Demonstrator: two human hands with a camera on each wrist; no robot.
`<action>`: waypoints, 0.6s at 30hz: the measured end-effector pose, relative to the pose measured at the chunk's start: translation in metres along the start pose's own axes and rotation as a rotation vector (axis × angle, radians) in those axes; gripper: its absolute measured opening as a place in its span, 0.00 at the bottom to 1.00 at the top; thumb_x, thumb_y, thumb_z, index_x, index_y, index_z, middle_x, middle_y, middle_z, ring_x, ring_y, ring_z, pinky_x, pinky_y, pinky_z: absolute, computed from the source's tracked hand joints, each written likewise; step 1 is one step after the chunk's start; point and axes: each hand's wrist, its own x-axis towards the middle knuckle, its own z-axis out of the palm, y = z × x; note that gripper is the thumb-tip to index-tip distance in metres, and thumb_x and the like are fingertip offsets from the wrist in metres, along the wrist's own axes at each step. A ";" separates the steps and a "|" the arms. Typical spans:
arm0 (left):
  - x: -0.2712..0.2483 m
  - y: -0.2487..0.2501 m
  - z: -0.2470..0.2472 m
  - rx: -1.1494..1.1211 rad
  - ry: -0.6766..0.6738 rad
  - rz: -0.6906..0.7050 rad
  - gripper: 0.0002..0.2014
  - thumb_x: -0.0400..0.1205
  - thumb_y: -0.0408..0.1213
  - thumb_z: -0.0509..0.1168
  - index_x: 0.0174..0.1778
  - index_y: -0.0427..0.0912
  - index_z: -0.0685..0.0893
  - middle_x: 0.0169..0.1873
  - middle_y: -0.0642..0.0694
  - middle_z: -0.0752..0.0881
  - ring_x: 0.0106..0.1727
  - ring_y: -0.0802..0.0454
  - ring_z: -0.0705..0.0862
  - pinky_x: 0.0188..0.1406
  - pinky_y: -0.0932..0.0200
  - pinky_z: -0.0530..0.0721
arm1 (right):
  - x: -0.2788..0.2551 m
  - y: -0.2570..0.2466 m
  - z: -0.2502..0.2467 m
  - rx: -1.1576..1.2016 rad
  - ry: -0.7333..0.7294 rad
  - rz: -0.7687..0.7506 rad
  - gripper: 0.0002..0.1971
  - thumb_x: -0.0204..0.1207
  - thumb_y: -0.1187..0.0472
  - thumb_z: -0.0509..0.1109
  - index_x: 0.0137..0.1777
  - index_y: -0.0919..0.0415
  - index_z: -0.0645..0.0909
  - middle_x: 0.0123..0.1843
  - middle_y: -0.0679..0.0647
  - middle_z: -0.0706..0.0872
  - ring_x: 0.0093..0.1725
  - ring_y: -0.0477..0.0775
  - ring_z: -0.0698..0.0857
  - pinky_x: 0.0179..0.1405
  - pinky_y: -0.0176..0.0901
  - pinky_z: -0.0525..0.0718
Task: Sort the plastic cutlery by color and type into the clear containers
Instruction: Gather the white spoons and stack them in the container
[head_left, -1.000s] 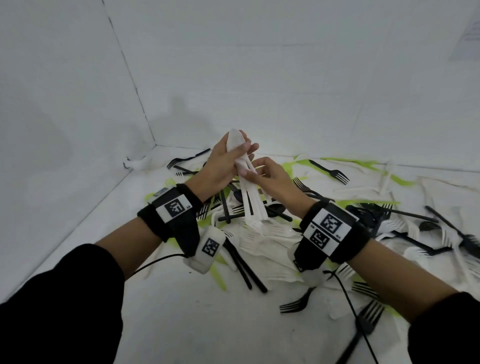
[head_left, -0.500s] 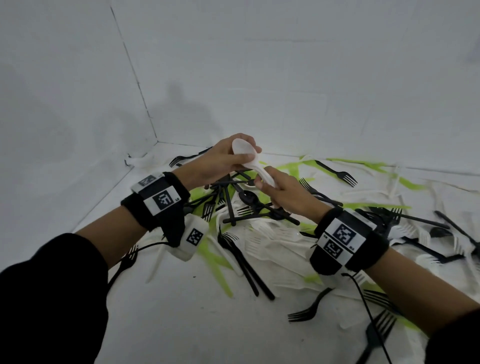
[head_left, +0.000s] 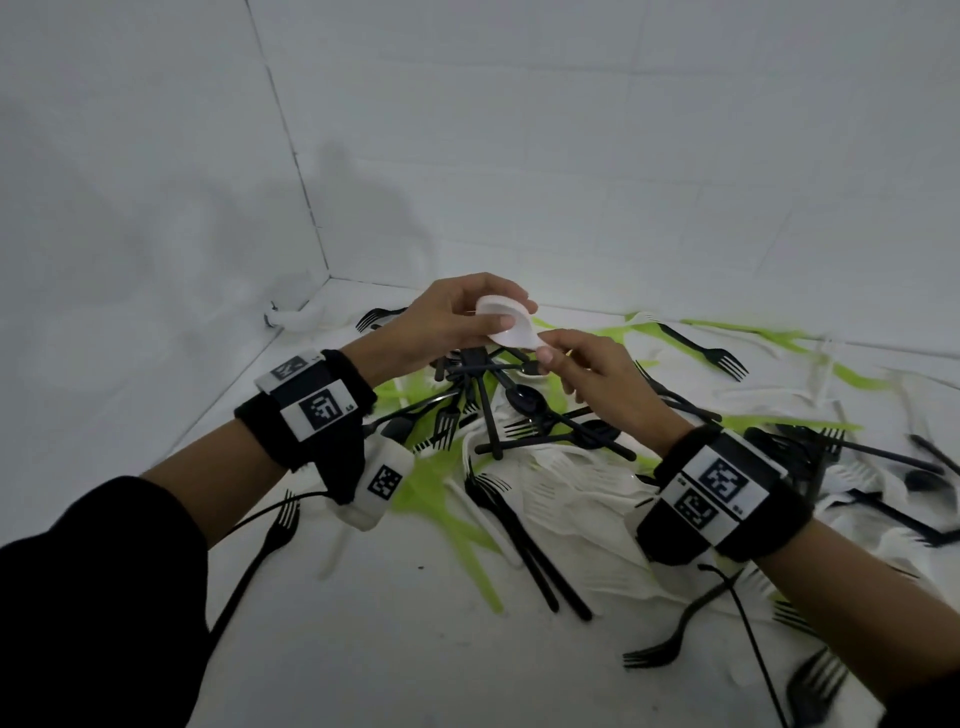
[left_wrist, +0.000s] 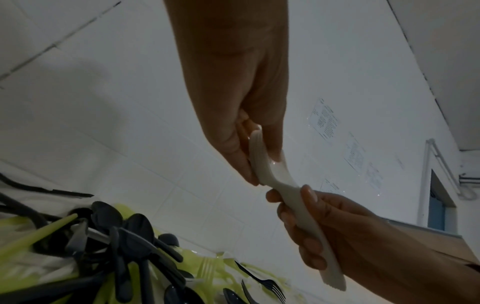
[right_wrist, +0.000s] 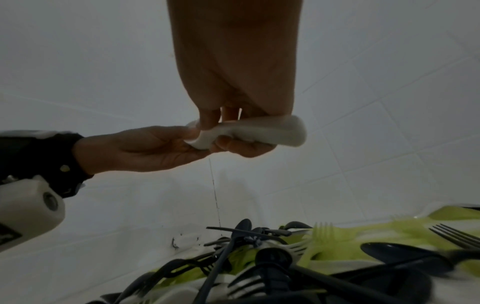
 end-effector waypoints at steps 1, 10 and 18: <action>-0.001 -0.001 -0.003 0.015 0.005 0.008 0.08 0.80 0.28 0.65 0.54 0.40 0.82 0.58 0.40 0.85 0.54 0.52 0.85 0.46 0.62 0.85 | 0.001 -0.002 0.001 -0.007 0.017 -0.009 0.05 0.81 0.60 0.64 0.52 0.51 0.81 0.36 0.51 0.81 0.27 0.38 0.76 0.27 0.26 0.73; 0.000 0.003 -0.035 0.035 -0.070 -0.011 0.15 0.81 0.34 0.63 0.64 0.43 0.80 0.63 0.44 0.83 0.62 0.52 0.83 0.63 0.58 0.82 | 0.024 -0.011 0.012 -0.111 0.138 -0.073 0.08 0.80 0.63 0.65 0.54 0.63 0.85 0.38 0.57 0.87 0.33 0.37 0.83 0.39 0.25 0.77; 0.012 -0.009 -0.029 0.174 0.015 0.107 0.16 0.76 0.20 0.67 0.60 0.34 0.82 0.57 0.40 0.86 0.54 0.51 0.85 0.55 0.62 0.83 | 0.030 -0.008 -0.001 -0.264 0.114 0.051 0.15 0.72 0.68 0.74 0.60 0.62 0.83 0.43 0.53 0.83 0.45 0.48 0.79 0.41 0.16 0.69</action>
